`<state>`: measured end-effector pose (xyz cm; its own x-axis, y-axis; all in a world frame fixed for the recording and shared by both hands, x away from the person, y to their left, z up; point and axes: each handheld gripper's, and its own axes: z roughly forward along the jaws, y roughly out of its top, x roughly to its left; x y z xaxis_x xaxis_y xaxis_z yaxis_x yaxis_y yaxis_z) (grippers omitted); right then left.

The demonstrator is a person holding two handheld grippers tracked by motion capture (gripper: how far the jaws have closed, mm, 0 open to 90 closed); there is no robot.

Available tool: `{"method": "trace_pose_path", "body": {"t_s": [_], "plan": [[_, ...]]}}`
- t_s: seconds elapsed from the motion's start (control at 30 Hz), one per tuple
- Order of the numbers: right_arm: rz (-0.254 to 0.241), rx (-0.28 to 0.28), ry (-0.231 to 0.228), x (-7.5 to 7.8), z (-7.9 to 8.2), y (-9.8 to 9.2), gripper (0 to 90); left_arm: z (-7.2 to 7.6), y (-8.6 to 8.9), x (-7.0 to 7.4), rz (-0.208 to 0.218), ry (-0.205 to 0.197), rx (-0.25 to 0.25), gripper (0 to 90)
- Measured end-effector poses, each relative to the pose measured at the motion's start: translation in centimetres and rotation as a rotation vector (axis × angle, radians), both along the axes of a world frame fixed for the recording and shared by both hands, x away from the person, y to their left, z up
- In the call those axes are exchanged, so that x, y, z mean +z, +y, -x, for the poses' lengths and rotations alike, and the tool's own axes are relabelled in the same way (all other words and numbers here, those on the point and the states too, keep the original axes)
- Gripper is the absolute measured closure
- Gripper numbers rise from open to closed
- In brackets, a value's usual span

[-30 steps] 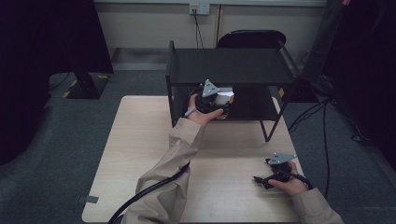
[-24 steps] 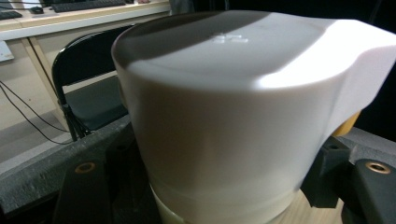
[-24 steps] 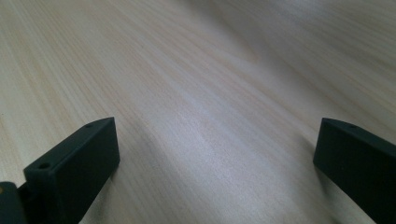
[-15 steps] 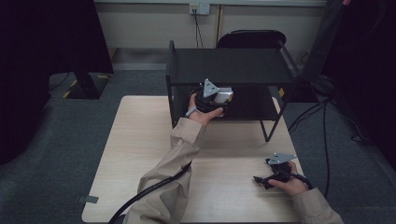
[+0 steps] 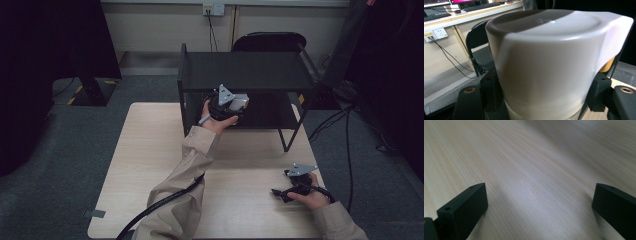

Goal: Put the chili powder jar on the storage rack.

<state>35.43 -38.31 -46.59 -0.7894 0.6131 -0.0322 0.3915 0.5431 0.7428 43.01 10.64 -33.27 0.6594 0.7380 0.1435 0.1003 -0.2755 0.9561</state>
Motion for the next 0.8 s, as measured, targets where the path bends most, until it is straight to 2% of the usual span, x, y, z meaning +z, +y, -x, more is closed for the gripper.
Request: {"method": "trace_pose_path", "body": {"t_s": [0.53, 0.7, 0.8], "plan": [[0.001, 0.002, 0.001, 0.02, -0.02, -0.01, 0.0, 0.03, -0.02, -0.08, -0.013, -0.014, 0.002, 28.6], [0.002, 0.004, 0.002, 0.05, -0.04, -0.02, 0.0, 0.02, 0.01, -0.04, -0.028, -0.022, 0.002, 27.7], [0.002, 0.004, 0.002, 0.05, -0.04, -0.02, 0.0, 0.12, -0.13, 0.04, -0.034, -0.021, 0.012, 24.1]]}}
